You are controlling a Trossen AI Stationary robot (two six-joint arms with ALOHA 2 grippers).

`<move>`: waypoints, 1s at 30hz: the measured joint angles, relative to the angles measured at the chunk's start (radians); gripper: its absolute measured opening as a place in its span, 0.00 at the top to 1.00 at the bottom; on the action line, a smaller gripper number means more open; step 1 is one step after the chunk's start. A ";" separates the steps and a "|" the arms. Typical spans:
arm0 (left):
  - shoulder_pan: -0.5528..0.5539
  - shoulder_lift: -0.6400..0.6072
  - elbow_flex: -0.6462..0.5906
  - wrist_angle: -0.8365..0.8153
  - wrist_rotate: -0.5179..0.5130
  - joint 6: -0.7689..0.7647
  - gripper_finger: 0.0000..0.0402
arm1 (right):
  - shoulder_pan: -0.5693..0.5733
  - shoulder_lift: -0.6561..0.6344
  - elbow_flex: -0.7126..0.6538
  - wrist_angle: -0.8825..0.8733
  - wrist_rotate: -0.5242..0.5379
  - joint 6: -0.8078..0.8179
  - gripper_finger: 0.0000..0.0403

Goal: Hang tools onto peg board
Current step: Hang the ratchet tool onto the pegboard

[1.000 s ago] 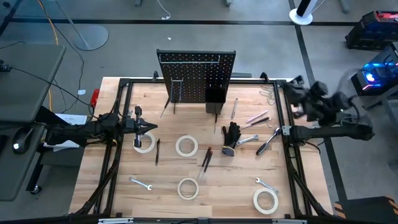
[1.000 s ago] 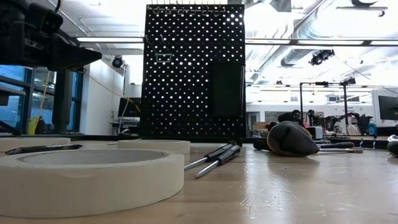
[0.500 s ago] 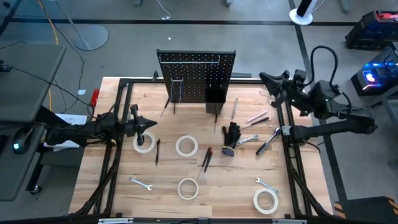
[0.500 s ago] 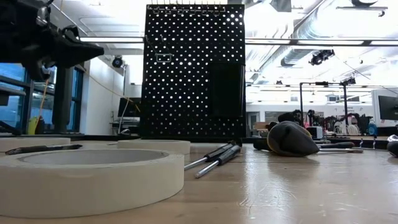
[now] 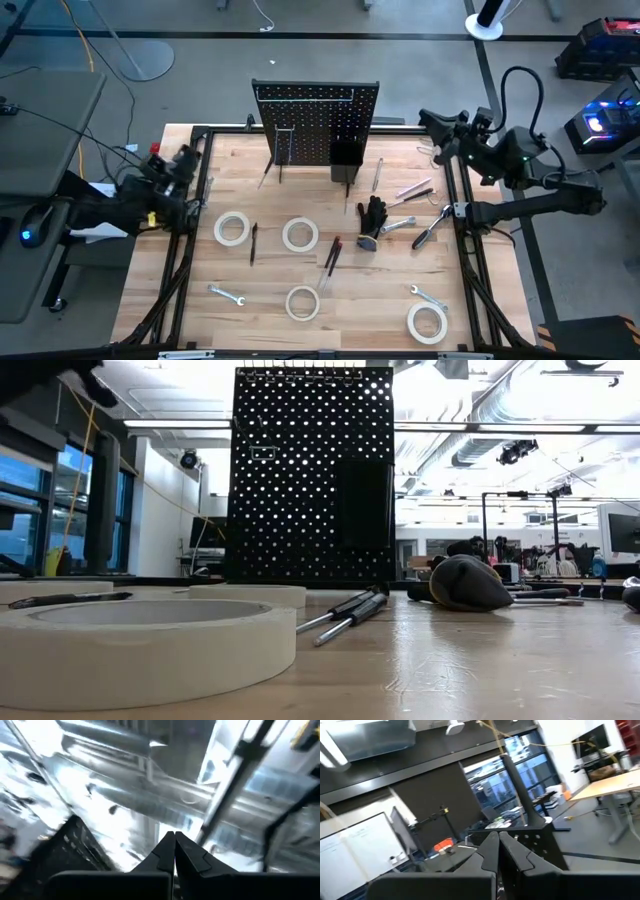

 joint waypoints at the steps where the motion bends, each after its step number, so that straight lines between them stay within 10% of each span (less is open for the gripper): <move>1: 0.000 0.026 0.039 -0.040 -0.020 0.017 1.00 | 0.000 0.000 0.000 0.000 0.005 0.000 1.00; 12: 0.048 0.457 0.447 -0.561 -0.064 0.133 1.00 | 0.000 -0.003 0.000 -0.180 -0.030 0.128 1.00; 21: 0.036 0.475 0.656 -1.030 -0.018 -0.290 0.89 | 0.000 0.029 -0.002 -0.754 -0.250 0.279 0.99; 30: -0.050 0.538 0.723 -1.675 0.289 -0.666 0.60 | -0.006 0.140 -0.002 -0.811 -0.343 0.213 0.76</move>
